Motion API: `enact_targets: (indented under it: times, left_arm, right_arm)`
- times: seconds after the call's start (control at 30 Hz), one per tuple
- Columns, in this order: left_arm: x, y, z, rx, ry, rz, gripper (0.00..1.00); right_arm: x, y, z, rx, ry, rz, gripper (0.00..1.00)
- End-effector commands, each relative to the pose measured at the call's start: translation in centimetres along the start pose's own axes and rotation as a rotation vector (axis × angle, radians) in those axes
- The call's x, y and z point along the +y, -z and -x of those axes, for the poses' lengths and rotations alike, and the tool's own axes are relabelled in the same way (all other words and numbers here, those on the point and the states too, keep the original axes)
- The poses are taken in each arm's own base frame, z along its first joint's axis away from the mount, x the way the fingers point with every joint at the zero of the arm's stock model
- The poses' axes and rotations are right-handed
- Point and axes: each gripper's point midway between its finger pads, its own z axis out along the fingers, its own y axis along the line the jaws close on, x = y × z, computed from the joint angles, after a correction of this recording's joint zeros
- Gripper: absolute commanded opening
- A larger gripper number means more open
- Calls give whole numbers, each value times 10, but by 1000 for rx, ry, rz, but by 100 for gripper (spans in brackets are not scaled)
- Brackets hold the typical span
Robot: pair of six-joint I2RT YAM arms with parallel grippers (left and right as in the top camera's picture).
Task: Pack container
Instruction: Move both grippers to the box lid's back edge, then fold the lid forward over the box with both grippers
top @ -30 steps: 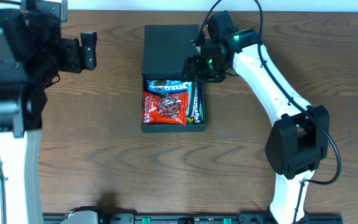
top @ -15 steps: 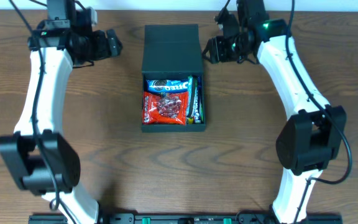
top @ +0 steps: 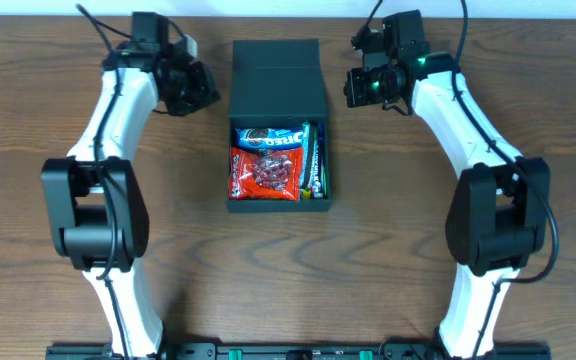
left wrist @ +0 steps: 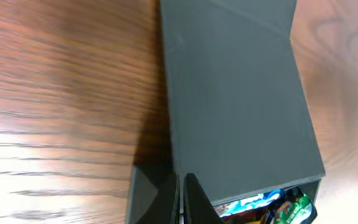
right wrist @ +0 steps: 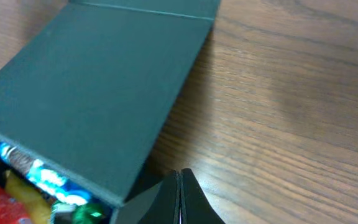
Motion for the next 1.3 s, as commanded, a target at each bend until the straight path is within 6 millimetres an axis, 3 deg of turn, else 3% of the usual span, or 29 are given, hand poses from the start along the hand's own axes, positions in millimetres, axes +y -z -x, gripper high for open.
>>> enact_targets:
  times: [0.0,0.17,0.4,0.47,0.67,0.9,1.27]
  left_arm:
    - [-11,-1,3,-1,5,-43,6]
    - [-22,0,8,-13,31,-101,6]
    - [-14,-8,53,-195,82,-62,6]
    - [-7,-16,55,-197,108,-43,5]
    - [13,-49,42,-79,187,-11,6]
    - [41,-58,18,5,251,105,6]
    - [32,-64,16,25,245,53,5]
  right_arm:
    - [-21,-4,-3,9,-78,1,1]
    - [-27,-12,-6,16,-104,53,1]
    - [-25,-41,0,3,-186,189,1]
    - [-26,-46,6,0,-188,205,1]
    - [-25,-63,9,38,-219,252,1]
    - [-19,-67,-2,91,-239,267,1]
    - [-1,-71,-16,148,-230,320,1]
